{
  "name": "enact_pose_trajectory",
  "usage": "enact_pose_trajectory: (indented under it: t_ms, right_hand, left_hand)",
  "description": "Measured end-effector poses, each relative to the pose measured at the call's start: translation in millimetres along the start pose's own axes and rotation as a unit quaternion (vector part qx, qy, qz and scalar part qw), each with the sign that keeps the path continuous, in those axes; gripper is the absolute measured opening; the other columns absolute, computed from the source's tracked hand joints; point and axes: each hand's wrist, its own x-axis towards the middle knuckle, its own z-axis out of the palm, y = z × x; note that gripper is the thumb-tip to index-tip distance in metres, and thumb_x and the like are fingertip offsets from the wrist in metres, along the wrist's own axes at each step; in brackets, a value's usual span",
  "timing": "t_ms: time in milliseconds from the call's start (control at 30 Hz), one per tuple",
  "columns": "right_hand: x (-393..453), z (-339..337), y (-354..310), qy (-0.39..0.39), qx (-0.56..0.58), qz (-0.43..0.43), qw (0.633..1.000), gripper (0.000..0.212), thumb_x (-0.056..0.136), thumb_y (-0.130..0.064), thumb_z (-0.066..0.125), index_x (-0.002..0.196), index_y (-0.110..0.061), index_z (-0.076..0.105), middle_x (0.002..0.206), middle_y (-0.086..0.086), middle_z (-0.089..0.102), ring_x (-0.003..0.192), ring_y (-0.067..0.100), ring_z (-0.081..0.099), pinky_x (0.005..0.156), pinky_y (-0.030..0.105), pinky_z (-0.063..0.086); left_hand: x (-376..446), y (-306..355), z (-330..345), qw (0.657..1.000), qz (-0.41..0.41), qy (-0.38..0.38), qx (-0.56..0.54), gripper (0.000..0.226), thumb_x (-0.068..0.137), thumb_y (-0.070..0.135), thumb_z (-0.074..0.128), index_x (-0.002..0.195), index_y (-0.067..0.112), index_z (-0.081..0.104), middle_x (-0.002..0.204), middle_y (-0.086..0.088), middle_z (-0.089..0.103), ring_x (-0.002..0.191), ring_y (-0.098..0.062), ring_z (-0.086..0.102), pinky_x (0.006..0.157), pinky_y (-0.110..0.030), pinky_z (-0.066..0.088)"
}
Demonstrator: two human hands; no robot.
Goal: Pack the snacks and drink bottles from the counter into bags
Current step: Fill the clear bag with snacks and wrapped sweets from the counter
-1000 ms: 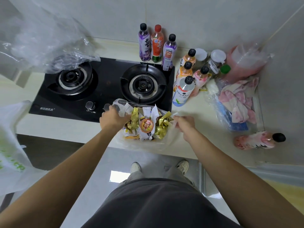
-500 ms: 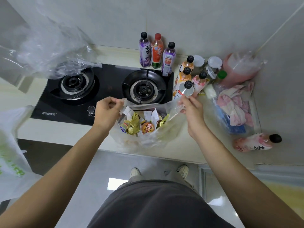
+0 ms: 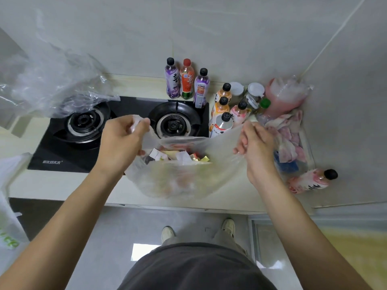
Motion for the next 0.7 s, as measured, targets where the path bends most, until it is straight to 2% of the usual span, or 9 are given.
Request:
enact_pose_trajectory:
  t_ms: [100,233,333,400,467,533,633,667,700]
  right_hand:
    - [-1,-15,-26,0.015,0.02,-0.016,1.0,0.036,0.108,-0.024,0.055,0.073,-0.021,0.045,0.06,-0.003,0.033,0.049,0.013,0.028,0.044,0.024,0.031]
    - [-4,-34,-62,-0.02,0.023,-0.061,0.998,0.04,0.107,-0.02,0.054,0.069,-0.022,0.042,0.059,-0.002,0.031,0.048,0.011,0.023,0.043,0.021,0.02]
    - [-1,-49,-75,-0.03,-0.004,-0.102,0.994,0.039,0.108,-0.019,0.052,0.072,-0.015,0.037,0.057,0.0,0.03,0.045,0.011,0.024,0.042,0.018,0.02]
    - [6,-59,-68,-0.041,-0.043,-0.115,0.992,0.04,0.106,-0.02,0.052,0.074,-0.004,0.035,0.06,0.008,0.029,0.045,0.012,0.026,0.044,0.019,0.022]
    - [12,-70,-55,-0.044,-0.071,-0.105,0.991,0.042,0.103,-0.026,0.055,0.078,0.001,0.036,0.065,0.014,0.031,0.051,0.016,0.029,0.049,0.026,0.023]
    - [16,-85,-41,-0.045,-0.099,-0.099,0.989,0.044,0.098,-0.035,0.056,0.079,-0.001,0.036,0.07,0.02,0.031,0.059,0.02,0.028,0.055,0.033,0.023]
    - [20,-114,-25,-0.024,-0.16,-0.068,0.985,0.036,0.099,-0.038,0.056,0.082,-0.007,0.047,0.067,0.012,0.036,0.059,0.022,0.034,0.059,0.039,0.032]
    - [20,-124,-19,-0.025,-0.17,-0.05,0.984,0.028,0.102,-0.032,0.057,0.087,-0.009,0.054,0.065,0.01,0.037,0.056,0.022,0.036,0.056,0.039,0.034]
    - [19,-133,-12,-0.031,-0.183,-0.033,0.982,0.023,0.104,-0.026,0.056,0.089,-0.009,0.056,0.063,0.01,0.038,0.052,0.022,0.037,0.051,0.038,0.035]
  left_hand:
    - [-9,37,9,0.999,0.037,0.01,-0.033,0.032,0.101,0.027,0.06,0.079,0.004,0.066,0.053,-0.015,0.048,0.042,-0.013,0.045,0.045,-0.023,0.048]
    - [-18,74,24,0.996,0.057,0.04,-0.061,0.029,0.1,0.03,0.059,0.077,0.014,0.068,0.05,-0.006,0.046,0.041,-0.017,0.041,0.043,-0.023,0.043]
    - [-22,84,39,0.996,0.064,0.054,-0.035,0.03,0.097,0.034,0.06,0.077,0.013,0.069,0.051,-0.013,0.048,0.039,-0.019,0.043,0.045,-0.031,0.048]
    - [-23,79,51,0.997,0.055,0.052,0.001,0.035,0.097,0.035,0.06,0.079,0.006,0.068,0.053,-0.022,0.049,0.036,-0.018,0.045,0.048,-0.042,0.052]
    - [-23,66,59,0.998,0.041,0.047,0.032,0.043,0.096,0.034,0.06,0.081,-0.006,0.061,0.057,-0.028,0.048,0.038,-0.015,0.043,0.05,-0.048,0.051]
    - [-25,52,64,0.996,0.033,0.047,0.067,0.048,0.094,0.036,0.059,0.079,-0.008,0.053,0.064,-0.032,0.046,0.048,-0.021,0.04,0.052,-0.05,0.047]
    - [-32,37,66,0.995,0.013,0.041,0.091,0.041,0.096,0.035,0.059,0.071,0.004,0.05,0.063,-0.03,0.048,0.052,-0.038,0.045,0.05,-0.048,0.049]
    - [-35,34,67,0.995,0.008,0.032,0.097,0.036,0.097,0.032,0.06,0.069,0.011,0.053,0.06,-0.024,0.05,0.051,-0.036,0.05,0.045,-0.043,0.051]
    - [-38,33,69,0.994,0.003,0.022,0.103,0.032,0.098,0.03,0.06,0.07,0.017,0.056,0.058,-0.015,0.054,0.046,-0.027,0.054,0.042,-0.036,0.052]
